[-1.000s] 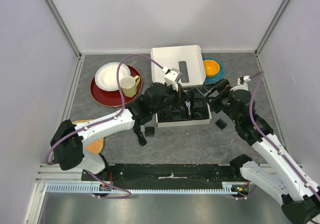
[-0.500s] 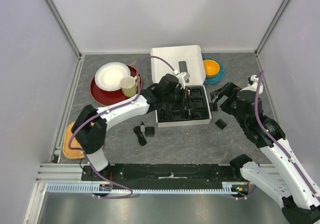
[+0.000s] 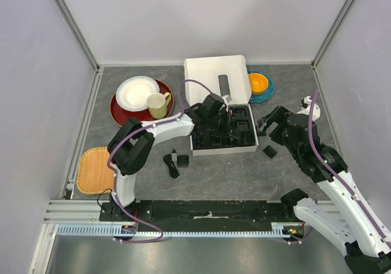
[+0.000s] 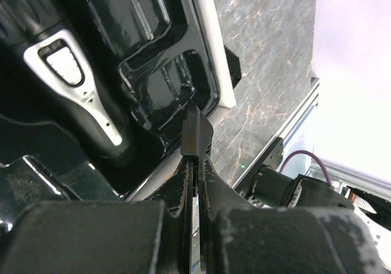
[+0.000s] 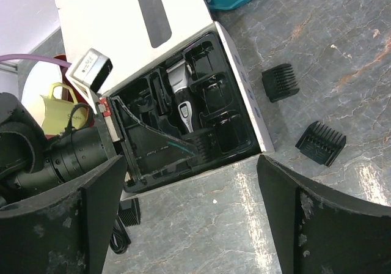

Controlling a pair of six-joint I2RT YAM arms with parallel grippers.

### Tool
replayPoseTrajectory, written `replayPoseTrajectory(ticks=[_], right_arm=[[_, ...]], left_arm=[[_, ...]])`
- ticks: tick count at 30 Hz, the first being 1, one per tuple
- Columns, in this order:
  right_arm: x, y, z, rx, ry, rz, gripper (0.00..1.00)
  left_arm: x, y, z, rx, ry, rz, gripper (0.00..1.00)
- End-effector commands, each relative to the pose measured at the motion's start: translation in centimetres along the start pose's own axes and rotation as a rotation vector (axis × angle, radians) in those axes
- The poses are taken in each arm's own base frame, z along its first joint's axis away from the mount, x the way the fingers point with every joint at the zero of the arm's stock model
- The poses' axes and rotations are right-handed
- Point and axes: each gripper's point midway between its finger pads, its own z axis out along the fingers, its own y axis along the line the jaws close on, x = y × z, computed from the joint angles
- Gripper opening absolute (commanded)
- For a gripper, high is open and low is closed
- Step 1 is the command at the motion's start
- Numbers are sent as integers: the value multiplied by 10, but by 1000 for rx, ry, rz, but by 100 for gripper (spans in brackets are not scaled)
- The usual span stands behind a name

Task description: Sort the hair-cutting tools

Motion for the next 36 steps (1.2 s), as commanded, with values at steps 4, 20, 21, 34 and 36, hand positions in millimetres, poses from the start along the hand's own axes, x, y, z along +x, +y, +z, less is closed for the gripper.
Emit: replayPoseTrajectory(ticks=[4, 20, 21, 34, 36], right_arm=[[3, -7, 3, 25, -4, -15, 95], [8, -11, 3, 30, 8, -8, 95], [8, -12, 3, 32, 8, -8, 95], [11, -15, 4, 45, 15, -10, 95], [11, -15, 4, 45, 13, -10, 95]], left_arm=[[-29, -36, -2, 121, -63, -28, 2], [-34, -15, 23, 54, -63, -106, 2], [-33, -14, 25, 51, -61, -108, 2], [-25, -8, 42, 46, -15, -146, 2], [-22, -7, 42, 44, -8, -150, 2]])
